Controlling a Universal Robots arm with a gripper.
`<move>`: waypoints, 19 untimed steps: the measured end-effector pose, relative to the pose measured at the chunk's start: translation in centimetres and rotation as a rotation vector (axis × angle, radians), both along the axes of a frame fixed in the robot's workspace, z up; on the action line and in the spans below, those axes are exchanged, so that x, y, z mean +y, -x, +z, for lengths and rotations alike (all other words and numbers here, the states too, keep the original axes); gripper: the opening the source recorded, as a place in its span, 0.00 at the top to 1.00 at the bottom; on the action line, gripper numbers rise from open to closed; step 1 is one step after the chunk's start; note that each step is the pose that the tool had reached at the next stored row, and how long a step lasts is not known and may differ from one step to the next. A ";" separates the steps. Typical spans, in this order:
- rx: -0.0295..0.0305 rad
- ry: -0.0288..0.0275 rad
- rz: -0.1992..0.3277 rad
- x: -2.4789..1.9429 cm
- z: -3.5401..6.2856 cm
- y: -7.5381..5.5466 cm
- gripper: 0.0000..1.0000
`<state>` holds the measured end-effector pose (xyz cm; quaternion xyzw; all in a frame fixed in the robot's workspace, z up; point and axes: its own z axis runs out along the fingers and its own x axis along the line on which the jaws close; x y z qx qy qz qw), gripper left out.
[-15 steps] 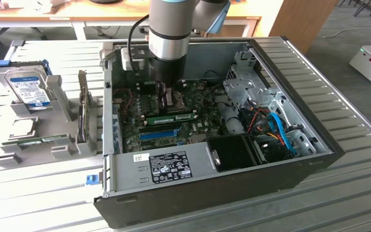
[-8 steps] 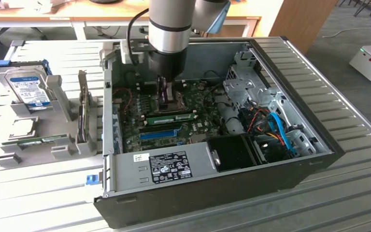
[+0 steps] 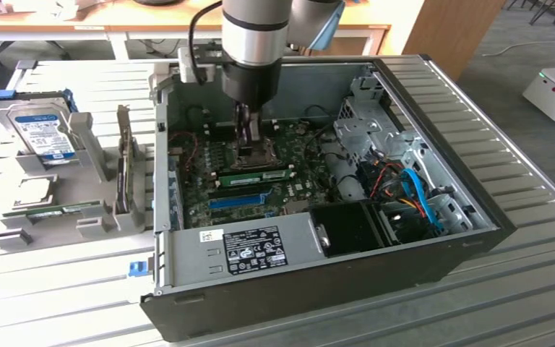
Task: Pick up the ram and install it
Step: 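Press down the ram until it locks into place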
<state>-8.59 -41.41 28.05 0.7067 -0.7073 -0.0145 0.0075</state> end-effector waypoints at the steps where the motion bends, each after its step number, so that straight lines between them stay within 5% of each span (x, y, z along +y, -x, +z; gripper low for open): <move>1: 0.0001 0.0001 0.000 0.00 0.25 0.0 0.89; 19: 0.0000 0.0000 0.000 0.00 3.75 0.0 0.89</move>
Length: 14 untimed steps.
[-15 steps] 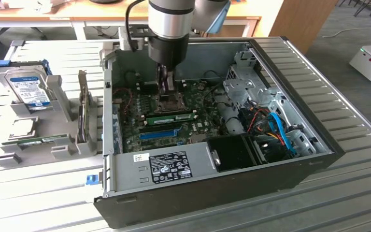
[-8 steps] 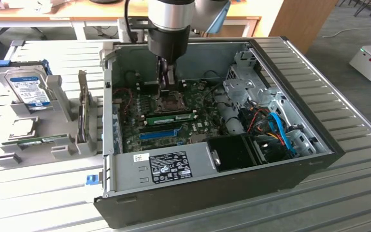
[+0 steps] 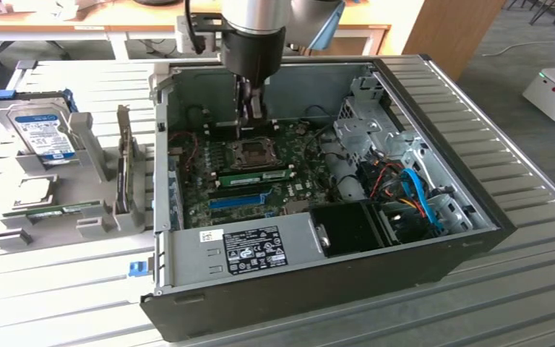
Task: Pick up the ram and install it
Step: 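Press down the ram until it locks into place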
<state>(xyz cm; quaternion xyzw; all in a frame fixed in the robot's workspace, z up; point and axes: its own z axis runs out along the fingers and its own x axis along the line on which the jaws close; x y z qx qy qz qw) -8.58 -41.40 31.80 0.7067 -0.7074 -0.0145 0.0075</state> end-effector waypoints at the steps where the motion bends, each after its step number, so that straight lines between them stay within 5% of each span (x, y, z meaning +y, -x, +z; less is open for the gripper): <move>1: 0.0000 0.0000 0.000 0.00 0.14 0.0 0.89; 14: 0.0000 0.0000 0.000 0.00 1.82 0.0 0.89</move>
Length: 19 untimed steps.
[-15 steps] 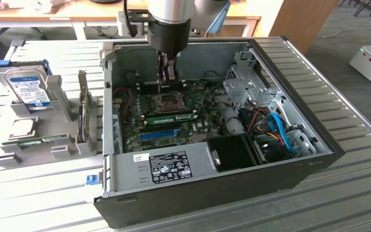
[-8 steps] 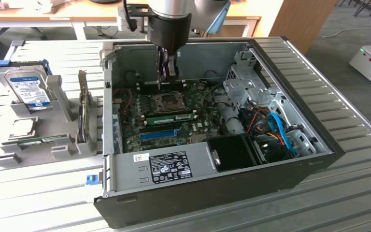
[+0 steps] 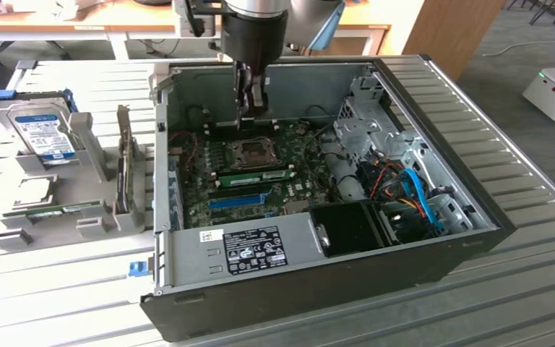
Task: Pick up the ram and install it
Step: 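Press down the ram until it locks into place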
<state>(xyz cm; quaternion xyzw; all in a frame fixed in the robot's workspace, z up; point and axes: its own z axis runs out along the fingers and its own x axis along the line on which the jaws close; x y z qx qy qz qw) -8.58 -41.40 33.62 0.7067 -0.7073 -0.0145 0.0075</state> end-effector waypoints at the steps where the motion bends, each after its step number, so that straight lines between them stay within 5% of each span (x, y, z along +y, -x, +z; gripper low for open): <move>1: 0.0000 0.0000 0.000 0.00 0.13 0.0 0.89; 11: 0.0001 0.0000 0.000 0.00 0.62 0.0 0.89; 19: 0.0003 0.0000 0.000 0.00 0.62 -1.3 0.89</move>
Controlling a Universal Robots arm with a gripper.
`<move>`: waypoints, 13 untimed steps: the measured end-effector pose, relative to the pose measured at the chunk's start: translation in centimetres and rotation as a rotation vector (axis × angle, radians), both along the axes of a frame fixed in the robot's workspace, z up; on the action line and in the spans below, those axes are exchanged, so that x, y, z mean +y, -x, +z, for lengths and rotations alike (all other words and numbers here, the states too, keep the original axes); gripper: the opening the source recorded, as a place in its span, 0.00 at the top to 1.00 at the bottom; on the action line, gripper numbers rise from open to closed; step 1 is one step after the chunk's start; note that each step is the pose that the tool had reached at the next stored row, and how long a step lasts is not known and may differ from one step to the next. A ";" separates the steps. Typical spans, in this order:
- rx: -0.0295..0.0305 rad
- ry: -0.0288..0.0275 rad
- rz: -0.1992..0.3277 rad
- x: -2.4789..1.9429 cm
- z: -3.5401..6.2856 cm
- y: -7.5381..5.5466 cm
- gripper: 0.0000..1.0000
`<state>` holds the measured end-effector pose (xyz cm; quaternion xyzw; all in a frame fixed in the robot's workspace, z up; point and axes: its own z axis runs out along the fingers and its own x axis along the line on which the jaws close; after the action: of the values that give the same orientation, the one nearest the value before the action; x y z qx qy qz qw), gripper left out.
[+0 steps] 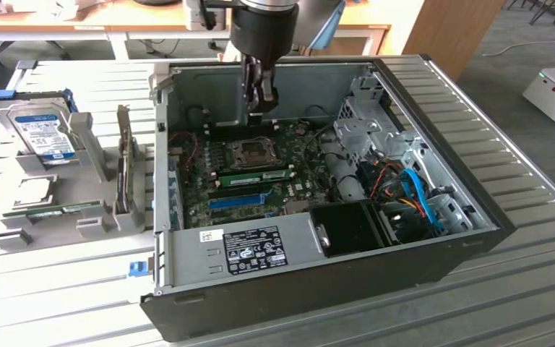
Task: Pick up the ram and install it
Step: 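Press down the ram until it locks into place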
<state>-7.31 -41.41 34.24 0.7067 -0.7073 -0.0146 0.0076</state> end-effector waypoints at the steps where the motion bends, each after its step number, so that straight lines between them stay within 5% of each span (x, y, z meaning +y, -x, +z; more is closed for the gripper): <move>1: 0.0001 0.0000 0.000 0.00 0.00 -0.2 0.89; 13: 0.0006 0.0000 0.000 0.00 0.00 -2.2 0.89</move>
<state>-5.15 -41.41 34.24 0.7067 -0.7073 -0.0149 0.0078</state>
